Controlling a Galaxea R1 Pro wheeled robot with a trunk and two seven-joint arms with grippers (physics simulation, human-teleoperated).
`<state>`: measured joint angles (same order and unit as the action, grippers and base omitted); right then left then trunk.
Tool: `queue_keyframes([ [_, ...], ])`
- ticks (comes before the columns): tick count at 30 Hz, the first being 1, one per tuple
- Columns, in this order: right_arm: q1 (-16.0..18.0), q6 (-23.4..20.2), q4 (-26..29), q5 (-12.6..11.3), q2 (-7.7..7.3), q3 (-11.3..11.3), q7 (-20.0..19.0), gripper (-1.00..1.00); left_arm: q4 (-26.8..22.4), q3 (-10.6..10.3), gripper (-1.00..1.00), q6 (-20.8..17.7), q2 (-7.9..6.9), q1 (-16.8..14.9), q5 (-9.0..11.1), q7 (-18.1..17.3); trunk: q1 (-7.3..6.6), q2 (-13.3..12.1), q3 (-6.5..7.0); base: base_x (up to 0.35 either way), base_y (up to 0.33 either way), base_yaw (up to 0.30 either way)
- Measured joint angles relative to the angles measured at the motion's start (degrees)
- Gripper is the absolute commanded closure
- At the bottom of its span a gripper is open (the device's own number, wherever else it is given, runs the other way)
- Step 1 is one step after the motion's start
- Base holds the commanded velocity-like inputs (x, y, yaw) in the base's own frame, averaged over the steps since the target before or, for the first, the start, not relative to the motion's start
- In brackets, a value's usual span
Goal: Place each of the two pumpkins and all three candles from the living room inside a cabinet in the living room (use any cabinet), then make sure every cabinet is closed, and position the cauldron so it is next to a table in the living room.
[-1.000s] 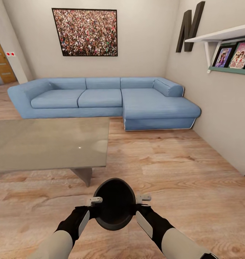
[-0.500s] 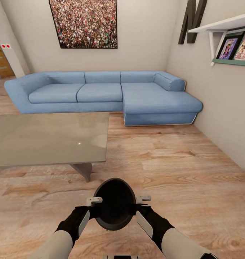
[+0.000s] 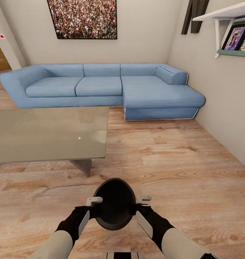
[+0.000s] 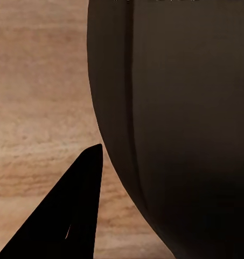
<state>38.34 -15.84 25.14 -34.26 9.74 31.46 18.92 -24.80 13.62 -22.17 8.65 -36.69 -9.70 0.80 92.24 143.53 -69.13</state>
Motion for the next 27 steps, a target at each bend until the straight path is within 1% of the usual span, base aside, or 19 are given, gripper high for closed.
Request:
queue_keyframes([
  [8, 0.0, -0.1, 0.0, 0.0, 0.01, -0.1, 0.0, 1.0, 0.0, 0.0, 1.0, -0.2, 0.0, 0.0, 0.0, 0.0, 0.0, 0.0, 0.0, 0.016, 0.0, 0.0],
  [19, 0.0, -0.1, 0.0, 0.0, 0.01, 0.0, 0.0, 1.0, 0.0, 0.0, 1.0, -0.1, 0.0, 0.0, 0.0, 0.0, 0.0, 0.0, 0.0, 0.209, 0.0, 0.0],
  [24, 0.0, 1.1, 0.0, -0.1, -0.11, 0.6, -0.1, 1.0, 0.0, -0.1, 1.0, 1.1, 0.01, 0.0, 0.0, 0.0, 0.0, 0.0, 0.0, 0.061, 0.0, 0.0],
  [27, 0.0, 1.1, 0.0, -0.1, -0.12, 0.6, -0.1, 1.0, 0.0, -0.1, 1.0, 1.1, 0.01, 0.0, 0.0, 0.0, 0.0, 0.0, 0.0, 0.007, 0.0, 0.0],
])
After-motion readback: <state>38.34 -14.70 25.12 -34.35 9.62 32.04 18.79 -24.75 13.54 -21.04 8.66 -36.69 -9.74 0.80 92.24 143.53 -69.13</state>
